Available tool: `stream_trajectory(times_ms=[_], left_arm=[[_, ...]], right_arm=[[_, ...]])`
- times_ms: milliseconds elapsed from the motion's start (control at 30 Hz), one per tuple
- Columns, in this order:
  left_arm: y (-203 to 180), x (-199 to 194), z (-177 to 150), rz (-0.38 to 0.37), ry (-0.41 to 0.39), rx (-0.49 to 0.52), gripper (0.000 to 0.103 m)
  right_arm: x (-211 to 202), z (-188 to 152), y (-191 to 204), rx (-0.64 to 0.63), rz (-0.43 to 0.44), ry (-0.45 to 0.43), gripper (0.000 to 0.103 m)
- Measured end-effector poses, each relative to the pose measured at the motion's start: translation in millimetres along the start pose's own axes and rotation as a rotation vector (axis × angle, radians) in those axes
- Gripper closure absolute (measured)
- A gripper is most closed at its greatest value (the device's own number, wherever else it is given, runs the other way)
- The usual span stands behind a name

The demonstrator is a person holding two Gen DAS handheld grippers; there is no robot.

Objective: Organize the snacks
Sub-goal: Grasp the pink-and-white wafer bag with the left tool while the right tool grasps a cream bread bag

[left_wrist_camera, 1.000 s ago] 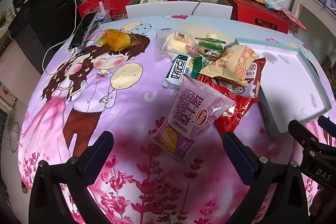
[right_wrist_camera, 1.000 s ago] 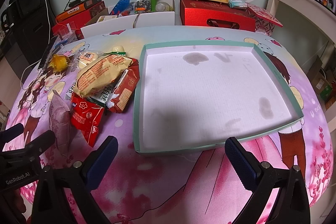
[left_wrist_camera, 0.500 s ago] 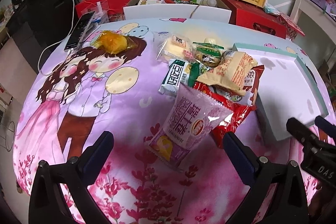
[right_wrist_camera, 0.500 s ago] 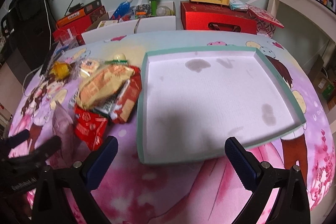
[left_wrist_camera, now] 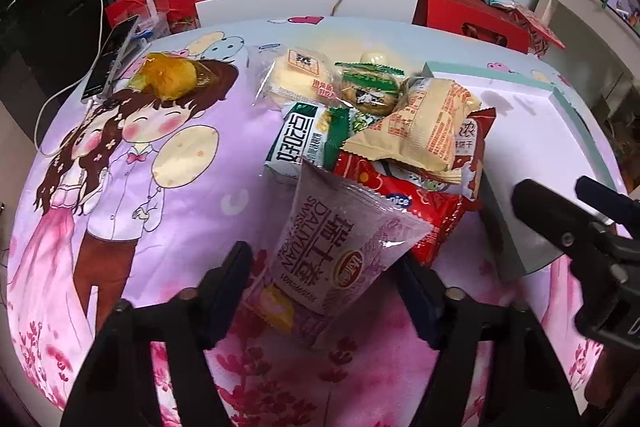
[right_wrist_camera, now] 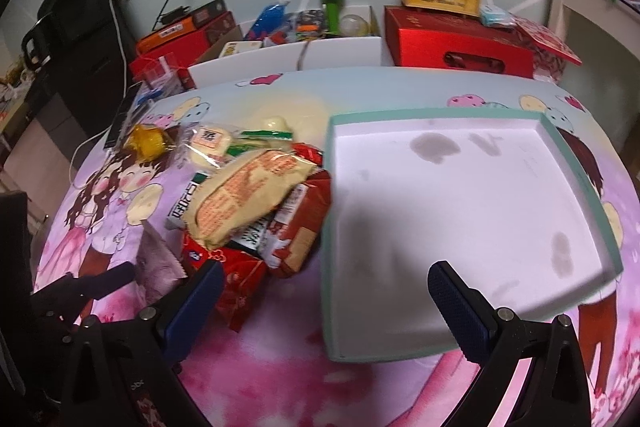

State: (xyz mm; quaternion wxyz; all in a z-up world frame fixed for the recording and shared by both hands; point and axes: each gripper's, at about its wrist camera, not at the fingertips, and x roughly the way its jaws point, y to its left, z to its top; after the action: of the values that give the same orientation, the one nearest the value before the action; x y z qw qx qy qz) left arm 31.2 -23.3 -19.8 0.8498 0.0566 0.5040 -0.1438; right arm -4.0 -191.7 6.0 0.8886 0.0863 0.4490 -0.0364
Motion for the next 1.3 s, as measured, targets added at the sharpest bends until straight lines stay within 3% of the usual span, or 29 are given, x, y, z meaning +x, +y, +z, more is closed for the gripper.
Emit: stream_trajectory(times_ms=[67,367,900,1300], left_arm=[[1,1,0,-0.027,0.002,-0.006,0.044],[7,-1,1,-0.042,0.003,-0.030,0.059],[31,-33,15,-0.063,-0.095,-0.108,0.061],[62,-16,57,-0.035,-0.076,-0.197,0.061]], right_arm=[[2,1,3,-0.006,0.012,0.003,0.000],[7,5,9,-0.002,0.058,0.014,0.000],[5,35,23,0.001,0.092,-0.033,0.003],[34,58,43,0.004,0.072,0.024,0.018]])
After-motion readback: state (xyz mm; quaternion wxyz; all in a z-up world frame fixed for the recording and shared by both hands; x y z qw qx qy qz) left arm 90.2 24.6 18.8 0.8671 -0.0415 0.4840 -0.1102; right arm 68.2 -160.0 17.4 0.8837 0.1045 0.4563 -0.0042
